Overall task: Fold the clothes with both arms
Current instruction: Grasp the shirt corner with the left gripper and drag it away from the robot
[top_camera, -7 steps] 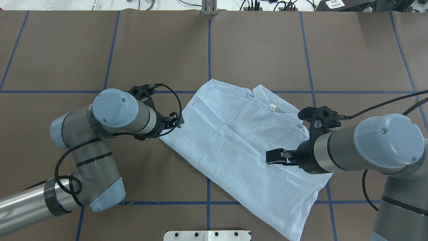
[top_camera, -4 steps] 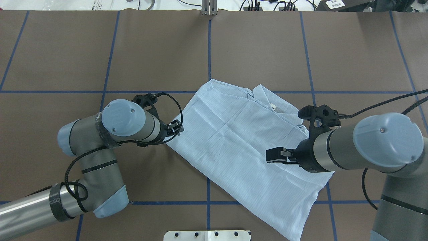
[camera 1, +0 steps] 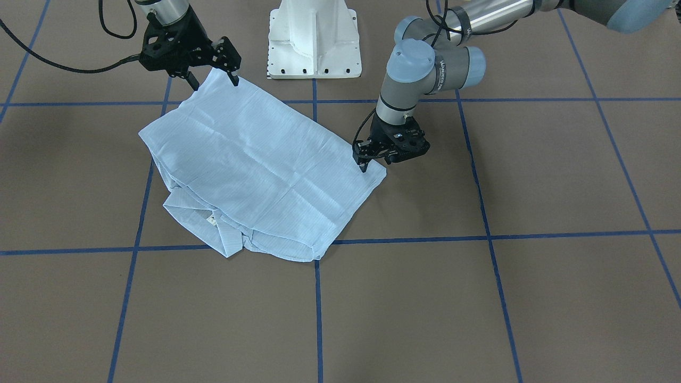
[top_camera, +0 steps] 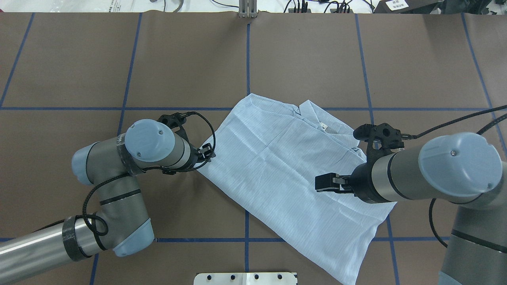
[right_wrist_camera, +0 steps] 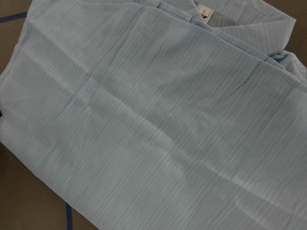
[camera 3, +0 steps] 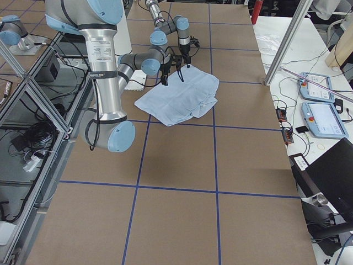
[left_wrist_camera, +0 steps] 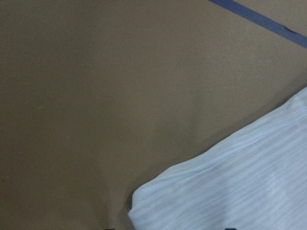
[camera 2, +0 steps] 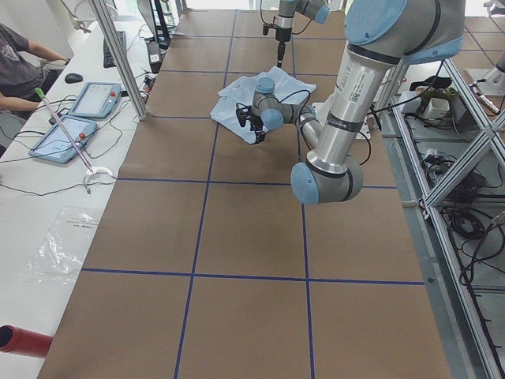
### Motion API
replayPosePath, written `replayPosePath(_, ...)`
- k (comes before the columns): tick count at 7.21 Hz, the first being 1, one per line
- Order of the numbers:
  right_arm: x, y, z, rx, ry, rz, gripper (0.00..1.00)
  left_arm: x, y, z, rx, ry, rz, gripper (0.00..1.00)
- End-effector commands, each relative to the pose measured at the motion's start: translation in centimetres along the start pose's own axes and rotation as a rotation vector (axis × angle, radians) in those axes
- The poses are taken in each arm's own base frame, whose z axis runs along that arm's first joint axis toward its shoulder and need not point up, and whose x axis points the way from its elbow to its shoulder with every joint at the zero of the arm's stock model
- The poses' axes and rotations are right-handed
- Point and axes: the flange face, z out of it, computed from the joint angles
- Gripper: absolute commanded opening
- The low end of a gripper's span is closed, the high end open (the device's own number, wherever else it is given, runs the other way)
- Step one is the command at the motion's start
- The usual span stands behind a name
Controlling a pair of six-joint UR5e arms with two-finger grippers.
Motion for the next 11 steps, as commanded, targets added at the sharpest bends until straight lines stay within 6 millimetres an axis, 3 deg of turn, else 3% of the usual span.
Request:
replayPosePath(1, 0.2, -0.2, 0.0, 0.002, 0.004, 0.003, 1.0, 0.1, 0.0, 0.0, 0.0, 0.002, 0.0, 0.49)
replayPosePath(2, 0.2, -0.2, 0.0, 0.002, 0.004, 0.004, 1.0, 0.2, 0.1, -0.1, -0.002, 0.003, 0.001, 0.37)
replayPosePath(4, 0.2, -0.4, -0.1, 0.007, 0.004, 0.007, 1.0, 0.8, 0.2, 0.1, -0.003, 0.006, 0.002, 0.29)
replayPosePath(6, 0.4, -0.6, -0.1, 0.009, 0.007, 0.01, 1.0, 1.1, 0.3, -0.1, -0.005, 0.01, 0.002, 0.06)
replayPosePath(7, 0.4, -0.7, 0.0, 0.011, 0.008, 0.012, 1.0, 1.3, 0.2, -0.3, -0.004, 0.013, 0.002, 0.0)
replayPosePath(9, 0.5, -1.0, 0.0, 0.015, 0.011, 0.015, 1.0, 1.2, -1.1, -0.8, 0.011, 0.017, -0.01, 0.0)
replayPosePath(11, 0.6, -1.2, -0.1, 0.02, 0.011, 0.019, 1.0, 1.3, -5.2, -2.5, 0.061, 0.032, -0.04, 0.0)
